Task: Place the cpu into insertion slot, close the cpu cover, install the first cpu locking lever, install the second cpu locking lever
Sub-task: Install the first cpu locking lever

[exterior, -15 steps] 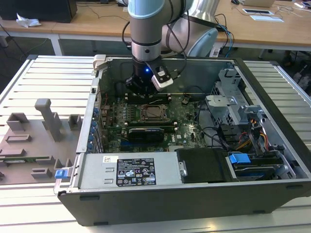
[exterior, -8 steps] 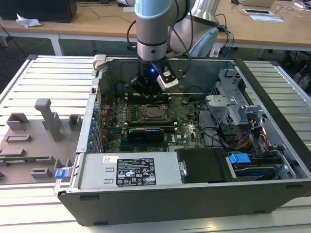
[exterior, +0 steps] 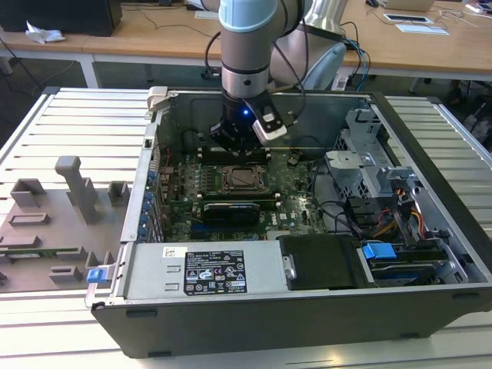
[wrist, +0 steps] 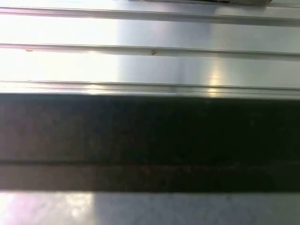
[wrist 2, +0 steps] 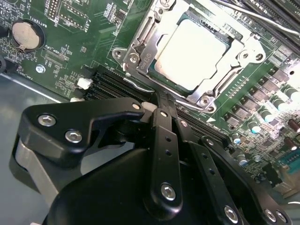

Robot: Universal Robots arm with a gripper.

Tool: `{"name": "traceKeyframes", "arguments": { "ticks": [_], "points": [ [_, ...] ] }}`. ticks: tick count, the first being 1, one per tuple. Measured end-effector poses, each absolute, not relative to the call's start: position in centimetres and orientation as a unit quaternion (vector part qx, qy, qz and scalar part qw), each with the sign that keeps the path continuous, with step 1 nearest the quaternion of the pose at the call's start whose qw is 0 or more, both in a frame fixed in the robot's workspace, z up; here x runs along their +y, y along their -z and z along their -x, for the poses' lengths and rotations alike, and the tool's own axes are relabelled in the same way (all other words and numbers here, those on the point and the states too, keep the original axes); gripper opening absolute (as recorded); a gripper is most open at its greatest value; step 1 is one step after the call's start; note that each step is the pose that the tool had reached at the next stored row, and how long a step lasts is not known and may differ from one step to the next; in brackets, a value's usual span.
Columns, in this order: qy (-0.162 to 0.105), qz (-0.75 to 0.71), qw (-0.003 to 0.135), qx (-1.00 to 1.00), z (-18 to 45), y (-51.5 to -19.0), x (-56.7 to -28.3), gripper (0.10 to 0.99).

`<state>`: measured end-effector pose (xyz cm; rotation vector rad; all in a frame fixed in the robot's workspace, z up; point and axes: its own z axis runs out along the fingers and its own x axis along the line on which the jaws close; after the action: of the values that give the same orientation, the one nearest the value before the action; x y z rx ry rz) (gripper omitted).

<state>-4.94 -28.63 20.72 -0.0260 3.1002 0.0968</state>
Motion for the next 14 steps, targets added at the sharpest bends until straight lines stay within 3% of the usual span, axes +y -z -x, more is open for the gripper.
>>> {"name": "traceKeyframes", "arguments": {
  "ticks": [14],
  "points": [
    [-0.031,0.006,0.016,0.999,3.6,-20.3,-28.7,0.106]
  ]
}}
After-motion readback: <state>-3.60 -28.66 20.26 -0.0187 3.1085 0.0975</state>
